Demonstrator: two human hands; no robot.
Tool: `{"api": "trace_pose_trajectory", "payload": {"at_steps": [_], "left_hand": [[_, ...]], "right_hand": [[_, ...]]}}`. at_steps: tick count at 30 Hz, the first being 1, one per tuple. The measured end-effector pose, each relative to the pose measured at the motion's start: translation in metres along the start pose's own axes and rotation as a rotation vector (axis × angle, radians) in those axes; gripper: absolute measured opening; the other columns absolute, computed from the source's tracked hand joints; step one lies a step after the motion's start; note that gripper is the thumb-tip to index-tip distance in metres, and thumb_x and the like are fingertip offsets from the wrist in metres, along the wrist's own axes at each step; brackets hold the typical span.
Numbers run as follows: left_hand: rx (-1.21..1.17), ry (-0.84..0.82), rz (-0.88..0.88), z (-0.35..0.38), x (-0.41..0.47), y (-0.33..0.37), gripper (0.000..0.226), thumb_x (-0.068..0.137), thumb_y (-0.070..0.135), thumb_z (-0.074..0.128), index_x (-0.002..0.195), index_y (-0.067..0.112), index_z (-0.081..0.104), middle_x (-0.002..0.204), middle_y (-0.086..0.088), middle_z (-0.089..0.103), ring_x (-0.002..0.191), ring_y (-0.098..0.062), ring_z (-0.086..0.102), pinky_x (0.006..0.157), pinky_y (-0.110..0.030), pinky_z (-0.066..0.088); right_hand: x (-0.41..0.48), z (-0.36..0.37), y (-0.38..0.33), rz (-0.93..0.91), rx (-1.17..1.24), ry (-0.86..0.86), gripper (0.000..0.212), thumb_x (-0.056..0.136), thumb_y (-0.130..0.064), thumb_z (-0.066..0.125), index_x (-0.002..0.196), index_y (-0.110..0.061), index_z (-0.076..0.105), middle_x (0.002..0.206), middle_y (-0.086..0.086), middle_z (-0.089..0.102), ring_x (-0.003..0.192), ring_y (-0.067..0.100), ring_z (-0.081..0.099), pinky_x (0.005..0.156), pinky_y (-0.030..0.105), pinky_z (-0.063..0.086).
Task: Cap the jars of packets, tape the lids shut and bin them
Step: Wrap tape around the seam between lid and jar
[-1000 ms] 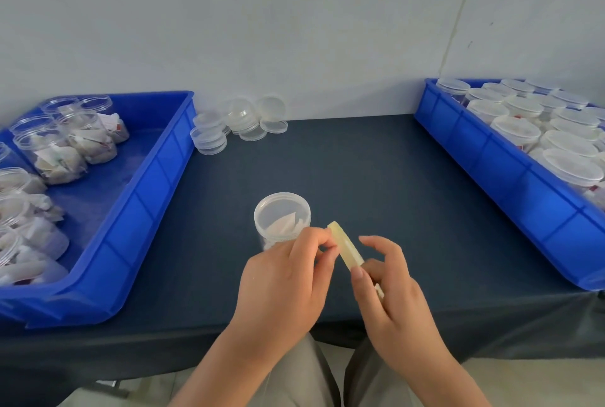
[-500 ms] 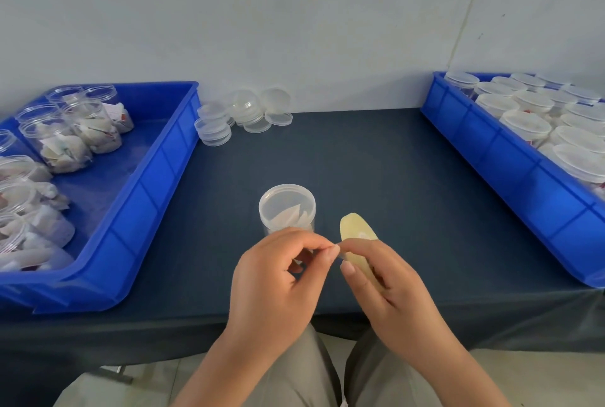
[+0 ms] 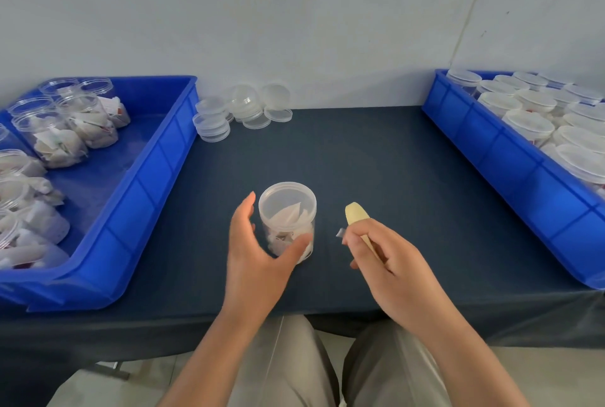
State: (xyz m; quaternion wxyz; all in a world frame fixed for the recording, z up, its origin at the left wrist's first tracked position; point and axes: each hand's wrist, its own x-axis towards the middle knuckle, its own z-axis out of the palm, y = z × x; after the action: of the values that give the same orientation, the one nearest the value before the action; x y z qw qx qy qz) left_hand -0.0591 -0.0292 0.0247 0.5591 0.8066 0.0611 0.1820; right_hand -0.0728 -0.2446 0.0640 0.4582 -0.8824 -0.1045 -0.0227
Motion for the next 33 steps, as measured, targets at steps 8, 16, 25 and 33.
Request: {"api": "trace_pose_trajectory", "payload": {"at_steps": [8,16,25,33], "left_hand": [[-0.156,-0.081,0.044,0.011,0.024,0.009,0.077,0.066,0.059,0.090,0.126,0.058,0.043,0.124,0.040,0.056,0.119,0.009,0.059,0.087,-0.006,0.049],[-0.081,-0.229,0.080,0.000,0.007,0.017,0.065,0.090,0.067,0.063,0.149,0.061,0.035,0.130,0.039,0.059,0.121,0.009,0.061,0.091,-0.010,0.052],[0.044,-0.203,0.112,0.008,0.007,0.013,0.045,0.093,0.072,0.050,0.136,0.070,0.035,0.135,0.034,0.054,0.121,0.003,0.060,0.094,-0.033,0.060],[0.069,-0.182,0.127,0.010,0.004,0.015,0.044,0.093,0.071,0.050,0.132,0.076,0.031,0.140,0.029,0.053,0.128,-0.005,0.058,0.101,-0.042,0.059]], "right_hand": [[0.007,-0.001,-0.005,-0.027,-0.046,-0.025,0.023,0.106,-0.054,0.041,0.105,-0.043,0.062,0.099,-0.019,0.067,0.094,0.008,0.067,0.073,0.016,0.049],[0.015,-0.003,-0.010,-0.007,-0.052,-0.051,0.018,0.107,-0.053,0.050,0.095,-0.046,0.062,0.086,-0.024,0.065,0.078,0.000,0.061,0.066,0.009,0.044],[0.021,-0.001,-0.016,-0.019,-0.113,-0.058,0.017,0.108,-0.047,0.054,0.096,-0.041,0.064,0.081,-0.040,0.058,0.078,-0.011,0.058,0.066,0.006,0.042],[0.019,-0.005,-0.017,-0.011,-0.229,-0.076,0.020,0.107,-0.052,0.054,0.103,-0.040,0.069,0.081,-0.021,0.064,0.077,-0.002,0.060,0.062,0.014,0.044]]}}
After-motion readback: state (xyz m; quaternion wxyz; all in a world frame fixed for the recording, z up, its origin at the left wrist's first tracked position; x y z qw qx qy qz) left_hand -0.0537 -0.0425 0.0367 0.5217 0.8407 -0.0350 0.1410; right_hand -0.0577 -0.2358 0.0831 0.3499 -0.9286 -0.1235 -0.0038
